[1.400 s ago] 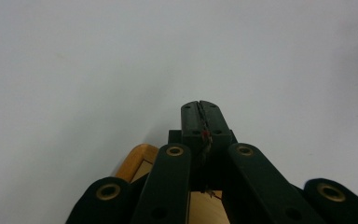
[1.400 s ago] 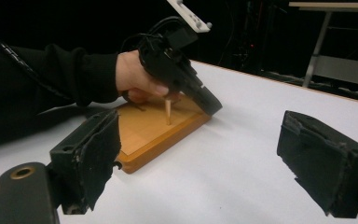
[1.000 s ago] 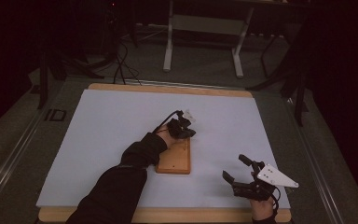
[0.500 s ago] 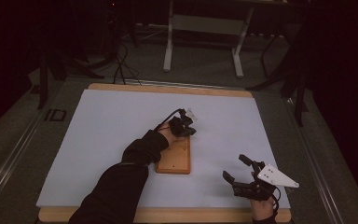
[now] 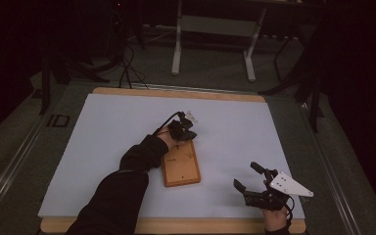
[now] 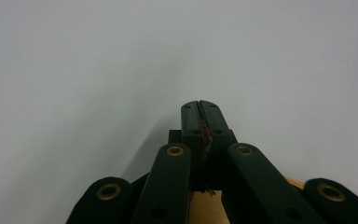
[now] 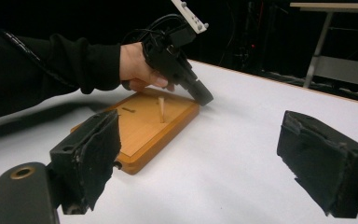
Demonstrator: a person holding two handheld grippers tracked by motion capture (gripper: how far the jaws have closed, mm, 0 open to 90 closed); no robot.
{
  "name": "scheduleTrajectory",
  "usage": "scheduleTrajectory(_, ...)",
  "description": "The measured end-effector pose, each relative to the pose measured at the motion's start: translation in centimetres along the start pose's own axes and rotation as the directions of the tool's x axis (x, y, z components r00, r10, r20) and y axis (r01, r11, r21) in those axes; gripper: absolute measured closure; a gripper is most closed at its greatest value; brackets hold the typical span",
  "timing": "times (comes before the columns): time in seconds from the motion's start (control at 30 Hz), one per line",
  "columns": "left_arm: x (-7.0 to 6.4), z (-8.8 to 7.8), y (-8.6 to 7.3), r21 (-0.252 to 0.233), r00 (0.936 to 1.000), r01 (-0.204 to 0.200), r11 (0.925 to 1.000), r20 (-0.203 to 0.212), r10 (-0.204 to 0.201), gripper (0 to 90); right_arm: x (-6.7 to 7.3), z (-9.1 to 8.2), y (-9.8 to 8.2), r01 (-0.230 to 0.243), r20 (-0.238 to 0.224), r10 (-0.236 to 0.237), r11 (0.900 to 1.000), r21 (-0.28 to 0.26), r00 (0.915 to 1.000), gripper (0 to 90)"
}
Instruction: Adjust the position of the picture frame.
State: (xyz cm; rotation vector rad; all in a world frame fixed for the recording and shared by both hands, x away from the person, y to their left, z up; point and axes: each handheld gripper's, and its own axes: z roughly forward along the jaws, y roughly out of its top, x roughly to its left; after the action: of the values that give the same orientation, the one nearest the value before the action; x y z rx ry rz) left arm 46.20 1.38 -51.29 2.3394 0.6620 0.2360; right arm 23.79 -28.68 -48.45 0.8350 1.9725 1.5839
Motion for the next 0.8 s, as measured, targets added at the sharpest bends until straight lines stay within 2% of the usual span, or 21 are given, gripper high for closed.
scheduleTrajectory(0.07, 0.0, -0.2, 0.0, 0.018, 0.9999, -0.012, 0.9998, -0.008, 0.012, 90.0, 0.0, 0.0, 0.0, 0.0, 0.001, 0.0, 1.0, 0.0, 1.0, 13.1)
scheduleTrajectory(0.2, 0.1, -0.7, -0.4, 0.024, 0.9998, -0.018, 0.9996, -0.01, 0.019, 90.0, -0.1, -0.1, 0.0, -0.005, 0.003, 0.005, 1.0, -0.005, 1.0, 13.1)
scheduleTrajectory(0.47, 0.3, -2.3, -2.7, -0.01, 0.9996, 0.021, 0.9997, -0.02, -0.021, 90.0, 0.0, 0.0, 0.0, -0.002, 0.0, 0.002, 1.0, -0.001, 1.0, 13.1)
scheduleTrajectory(0.5, 0.3, -2.5, -2.9, -0.008, 0.9995, 0.027, 0.9996, -0.017, -0.028, 90.0, 0.0, 0.0, 0.0, -0.001, -0.001, 0.001, 1.0, 0.0, 1.0, 13.1)
scheduleTrajectory(0.6, 0.4, -2.9, -3.3, 0.003, 0.9999, 0.012, 0.9999, -0.012, -0.012, 90.0, 0.1, 0.1, 0.0, 0.0, -0.001, 0.0, 1.0, 0.001, 1.0, 13.1)
scheduleTrajectory(0.7, 0.6, -2.9, -3.4, -0.012, 0.9998, 0.019, 0.9997, 0.002, -0.019, 90.0, 0.1, 0.1, 0.0, 0.0, 0.0, 0.0, 1.0, 0.003, 1.0, 13.1)
scheduleTrajectory(0.8, 0.9, -2.8, -3.3, -0.039, 0.9986, 0.041, 0.9984, 0.034, -0.039, 90.0, 0.1, 0.2, 0.0, -0.003, -0.001, 0.003, 1.0, 0.005, 1.0, 13.1)
